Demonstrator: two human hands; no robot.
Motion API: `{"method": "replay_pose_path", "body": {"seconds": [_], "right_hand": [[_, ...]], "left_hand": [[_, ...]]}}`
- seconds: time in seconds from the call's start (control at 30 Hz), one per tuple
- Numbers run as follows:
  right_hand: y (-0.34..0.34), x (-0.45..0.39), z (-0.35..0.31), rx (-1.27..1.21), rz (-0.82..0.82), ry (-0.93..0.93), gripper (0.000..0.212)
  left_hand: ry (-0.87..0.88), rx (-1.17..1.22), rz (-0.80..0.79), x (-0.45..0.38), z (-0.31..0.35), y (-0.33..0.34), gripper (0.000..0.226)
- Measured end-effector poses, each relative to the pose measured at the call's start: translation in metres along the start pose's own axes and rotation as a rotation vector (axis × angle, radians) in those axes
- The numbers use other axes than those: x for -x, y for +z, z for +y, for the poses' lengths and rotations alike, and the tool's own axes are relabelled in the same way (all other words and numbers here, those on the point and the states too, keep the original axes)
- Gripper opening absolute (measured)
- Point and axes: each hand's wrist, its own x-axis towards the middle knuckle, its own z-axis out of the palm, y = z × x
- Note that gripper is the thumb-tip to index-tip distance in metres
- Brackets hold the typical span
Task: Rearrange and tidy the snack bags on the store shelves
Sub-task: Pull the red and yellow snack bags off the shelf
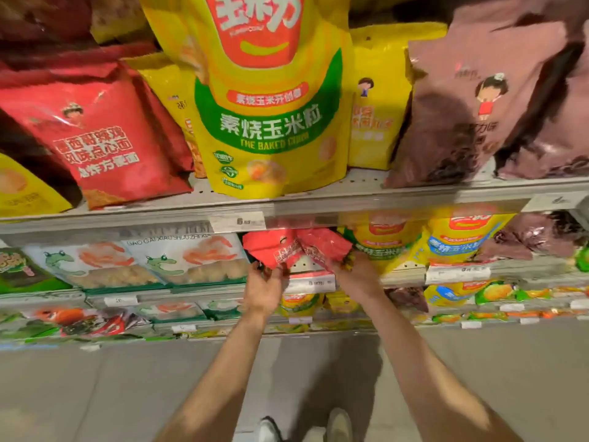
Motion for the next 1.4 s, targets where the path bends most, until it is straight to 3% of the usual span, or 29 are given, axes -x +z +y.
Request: {"method": "replay_pose_path", "body": {"seconds": [0.13,0.37,0.53,0.8,0.97,1.23,1.4], "right_hand": [[0.011,-0.001,-0.014,0.018,0.048,0.051,0.045],[0.009,0.002,-0.013,-0.057,0.105,0.041,0.028],[0.000,0.004,-0.006,-0.122,0.087,0.049,0.022],[-0.011,0.003,-0.009,-0.161,0.026,0.058,0.016],[-0.013,0.003,-0.009,-0.142,0.012,0.041,0.030],[-0.018,0.012,-0.037,-0.236,-0.009,-0.037,0.020],[-0.023,0.016,-0.045,-0.356,-0.042,0.046,0.036]], "left_hand": [[-0.008,0.019,-0.022,-0.015,-0.001,0.006,0.039],[0.038,-0.131,0.042,-0.031,-0.015,0.007,0.037],[0.211,-0.212,0.046,-0.030,-0.012,0.012,0.027],[0.322,-0.301,0.094,-0.023,0.003,-0.002,0.048],[0.299,-0.295,0.144,-0.017,-0.003,-0.026,0.040],[0.321,-0.157,0.120,-0.010,-0.020,-0.059,0.030],[0.142,0.019,-0.022,-0.003,-0.020,-0.065,0.035]]}}
